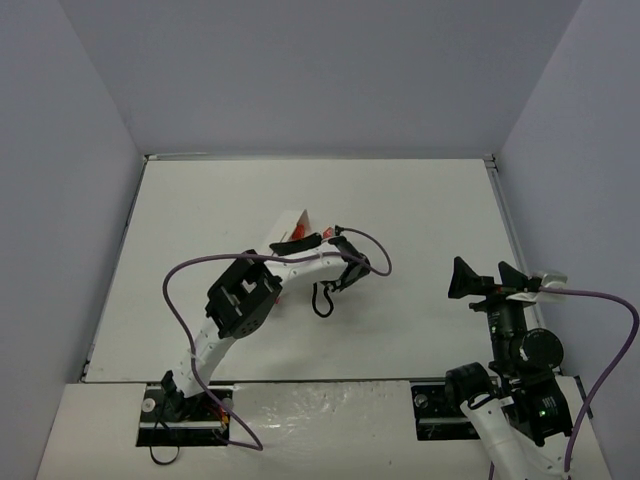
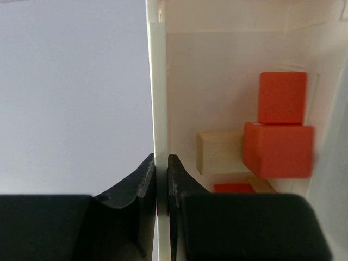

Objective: Build the wood block tower

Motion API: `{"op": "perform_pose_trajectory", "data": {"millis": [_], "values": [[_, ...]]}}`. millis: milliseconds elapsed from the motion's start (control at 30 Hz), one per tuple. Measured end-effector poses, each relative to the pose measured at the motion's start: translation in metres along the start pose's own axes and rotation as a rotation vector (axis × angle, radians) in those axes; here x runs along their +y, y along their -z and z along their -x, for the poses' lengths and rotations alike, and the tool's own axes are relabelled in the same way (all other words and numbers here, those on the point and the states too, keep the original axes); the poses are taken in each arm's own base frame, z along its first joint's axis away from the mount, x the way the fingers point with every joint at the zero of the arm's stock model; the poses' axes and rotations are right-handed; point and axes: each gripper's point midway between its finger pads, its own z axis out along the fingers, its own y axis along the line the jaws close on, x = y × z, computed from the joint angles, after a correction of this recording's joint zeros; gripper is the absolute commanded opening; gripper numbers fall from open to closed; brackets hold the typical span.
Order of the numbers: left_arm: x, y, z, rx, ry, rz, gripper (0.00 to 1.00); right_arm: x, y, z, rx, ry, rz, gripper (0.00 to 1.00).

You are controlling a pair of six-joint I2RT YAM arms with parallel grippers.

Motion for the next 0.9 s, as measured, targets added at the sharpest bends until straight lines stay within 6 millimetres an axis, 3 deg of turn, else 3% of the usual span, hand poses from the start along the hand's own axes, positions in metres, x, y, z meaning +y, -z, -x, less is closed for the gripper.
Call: {"op": "perform_pose_trajectory", "data": {"millis": [133,367,700,833,900], "values": [[-0.010,-0.012,-0.018,0.050,-0.060,-0.006,0.00,0.000,0.001,0.001,-0.003,-0.001,0.001,0.96],[0.004,-0.038,-0.024,0.118,-0.011,0.001,0.00,0.000,0.001,0.001,-0.003,-0.001,0.001,0.96],[0.008,-0.034,-0.019,0.103,-0.003,0.008,0.00,0.000,0.001,0.001,-0.003,-0.001,0.001,0.96],[0.020,-0.011,-0.001,0.026,0.063,0.015,0.00,0.000,0.001,0.001,-0.003,-0.001,0.001,0.96],[0.024,-0.007,-0.002,0.010,0.086,0.025,0.00,0.000,0.001,0.001,-0.003,-0.001,0.001,0.96]]}}
